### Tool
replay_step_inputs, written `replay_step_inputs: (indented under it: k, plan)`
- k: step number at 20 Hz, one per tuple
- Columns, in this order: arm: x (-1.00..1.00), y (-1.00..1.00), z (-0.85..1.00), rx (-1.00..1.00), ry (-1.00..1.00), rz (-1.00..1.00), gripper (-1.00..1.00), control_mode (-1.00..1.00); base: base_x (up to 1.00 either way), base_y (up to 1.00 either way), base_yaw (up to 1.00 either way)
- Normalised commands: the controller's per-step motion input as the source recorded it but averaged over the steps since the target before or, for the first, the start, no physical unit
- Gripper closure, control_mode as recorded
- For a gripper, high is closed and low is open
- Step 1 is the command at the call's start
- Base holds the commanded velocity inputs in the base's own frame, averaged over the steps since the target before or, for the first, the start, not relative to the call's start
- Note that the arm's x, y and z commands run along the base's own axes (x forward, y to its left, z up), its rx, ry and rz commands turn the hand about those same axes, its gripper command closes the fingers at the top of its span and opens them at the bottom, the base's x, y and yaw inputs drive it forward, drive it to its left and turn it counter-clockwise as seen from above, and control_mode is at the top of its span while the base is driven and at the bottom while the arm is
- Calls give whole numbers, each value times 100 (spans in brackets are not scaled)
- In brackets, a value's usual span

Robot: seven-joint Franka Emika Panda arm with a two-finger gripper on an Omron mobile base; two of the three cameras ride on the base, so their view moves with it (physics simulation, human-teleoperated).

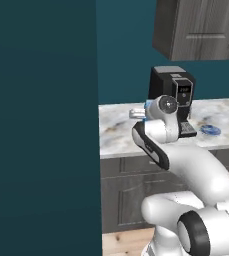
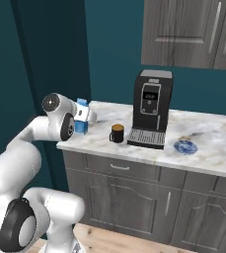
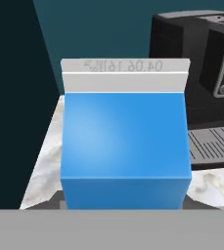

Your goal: Take a sugar cube from the saucer and place it inside the coffee. Then, grab milk from the fridge and place it next to the coffee on the counter to sweeten the coffee.

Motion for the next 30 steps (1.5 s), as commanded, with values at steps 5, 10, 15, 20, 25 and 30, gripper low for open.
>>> replay_step_inputs:
  k: [5,10,15,20,25,30]
  plan:
    - [15,-3,-38,-4,0,0,100,-100,0,0,0]
    - [42,0,-33,-4,-2,0,100,-100,0,0,0]
    - [40,0,-20,-3,0,0,100,-100,0,0,0]
    - [21,0,-14,-1,-5,0,100,-100,0,0,0]
    - [15,0,-20,0,-1,0,100,-100,0,0,0]
    - [22,0,-26,0,0,0,100,-100,0,0,0]
